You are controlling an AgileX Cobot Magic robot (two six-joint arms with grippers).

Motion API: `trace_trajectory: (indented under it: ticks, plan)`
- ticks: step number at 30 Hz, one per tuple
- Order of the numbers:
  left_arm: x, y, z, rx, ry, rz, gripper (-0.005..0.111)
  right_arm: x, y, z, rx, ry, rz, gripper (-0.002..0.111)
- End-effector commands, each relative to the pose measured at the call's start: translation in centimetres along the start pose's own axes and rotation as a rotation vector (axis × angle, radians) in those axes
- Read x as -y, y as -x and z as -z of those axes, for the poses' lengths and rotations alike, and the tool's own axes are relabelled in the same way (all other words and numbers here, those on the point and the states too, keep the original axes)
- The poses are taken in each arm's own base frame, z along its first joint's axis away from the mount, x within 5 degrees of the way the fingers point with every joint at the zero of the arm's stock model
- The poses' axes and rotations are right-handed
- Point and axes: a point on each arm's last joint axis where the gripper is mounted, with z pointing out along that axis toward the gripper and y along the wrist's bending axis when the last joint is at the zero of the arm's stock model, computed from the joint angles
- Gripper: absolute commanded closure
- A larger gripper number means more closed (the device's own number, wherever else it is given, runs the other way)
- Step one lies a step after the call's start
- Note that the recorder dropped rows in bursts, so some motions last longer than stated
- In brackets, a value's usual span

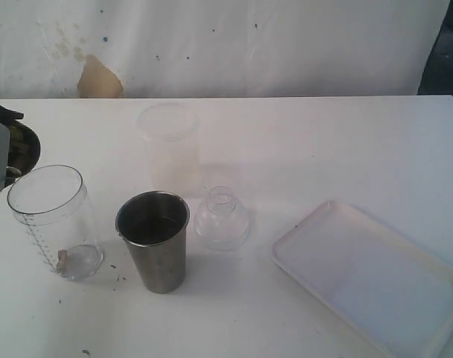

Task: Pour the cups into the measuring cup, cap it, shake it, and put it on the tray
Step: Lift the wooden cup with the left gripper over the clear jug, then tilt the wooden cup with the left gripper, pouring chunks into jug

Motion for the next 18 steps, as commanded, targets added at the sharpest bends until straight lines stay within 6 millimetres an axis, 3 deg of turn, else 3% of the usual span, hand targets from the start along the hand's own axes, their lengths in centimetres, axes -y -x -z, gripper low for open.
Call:
trace_trajectory:
  ticks: [1,6,18]
  plan:
    - [-0.5,0.2,0.7,-0.003,0.029,-0.058,0.107,0.0,-0.1,0.0,0.000,0.002,-0.002,0.108]
    - [-1.8,0.4,1.5,0.016,0.083,-0.084,0.107,0.0,-0.1,0.0,0.000,0.002,-0.002,0.108]
    - [-2.5,2.0,1.3,-0.014,0.100,-0.189,0.107,0.0,-0.1,0.0,0.000,0.002,-0.002,0.108]
